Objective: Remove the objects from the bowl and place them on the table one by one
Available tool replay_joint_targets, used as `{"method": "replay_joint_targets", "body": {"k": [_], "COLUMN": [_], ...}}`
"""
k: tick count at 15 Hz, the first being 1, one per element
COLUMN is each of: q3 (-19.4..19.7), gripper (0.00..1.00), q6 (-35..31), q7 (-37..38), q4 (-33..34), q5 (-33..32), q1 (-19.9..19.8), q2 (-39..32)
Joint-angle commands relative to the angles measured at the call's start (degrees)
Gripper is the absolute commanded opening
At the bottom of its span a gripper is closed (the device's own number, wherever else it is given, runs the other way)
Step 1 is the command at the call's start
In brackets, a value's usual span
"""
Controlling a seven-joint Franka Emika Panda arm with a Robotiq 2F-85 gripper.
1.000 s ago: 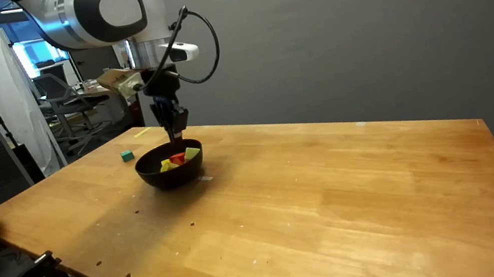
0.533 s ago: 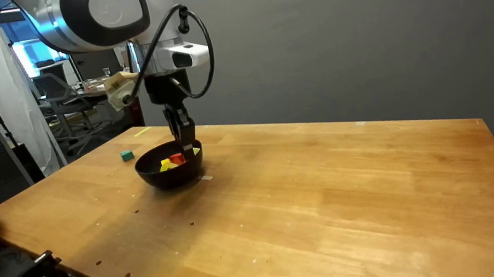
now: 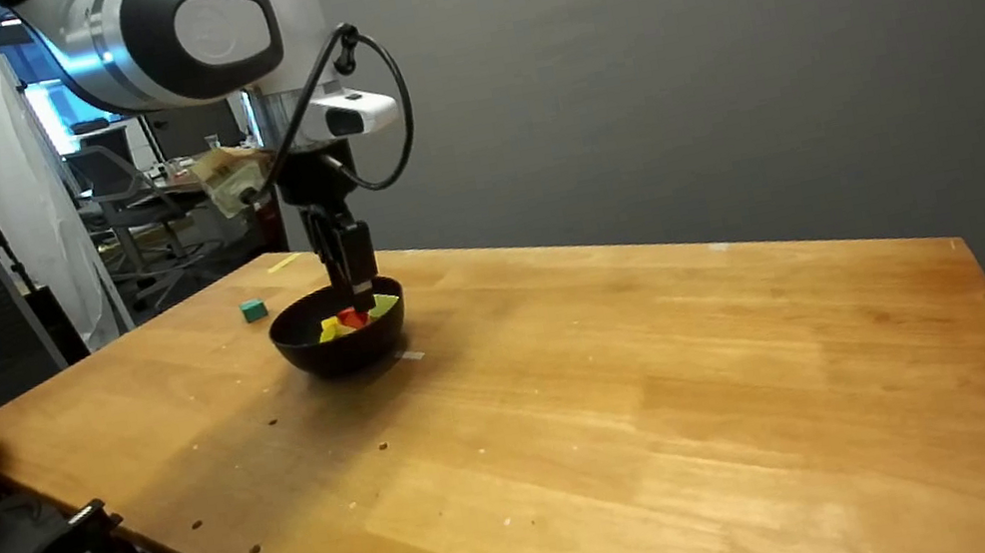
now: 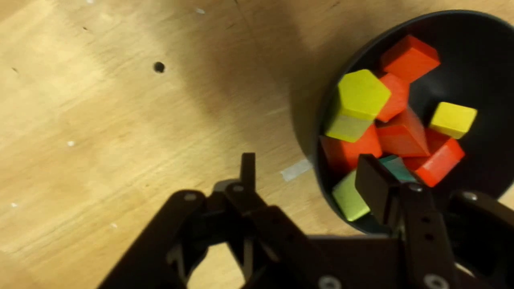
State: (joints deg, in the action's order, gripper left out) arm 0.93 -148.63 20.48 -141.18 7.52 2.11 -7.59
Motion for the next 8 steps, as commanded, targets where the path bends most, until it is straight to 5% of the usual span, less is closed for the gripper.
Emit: {"method": "replay_joint_targets", "body": {"k": [1,8], "q3": [-2.24,-2.00], "gripper": [0.99,1.00], "q6": [-1.78,0.07], "q7": [3.41,7.03], "q4": [5.24,17.67], "q5": [-1.38,-0.57], "q1": [2.92,5.32], "q2": [-2.61,-15.55]}}
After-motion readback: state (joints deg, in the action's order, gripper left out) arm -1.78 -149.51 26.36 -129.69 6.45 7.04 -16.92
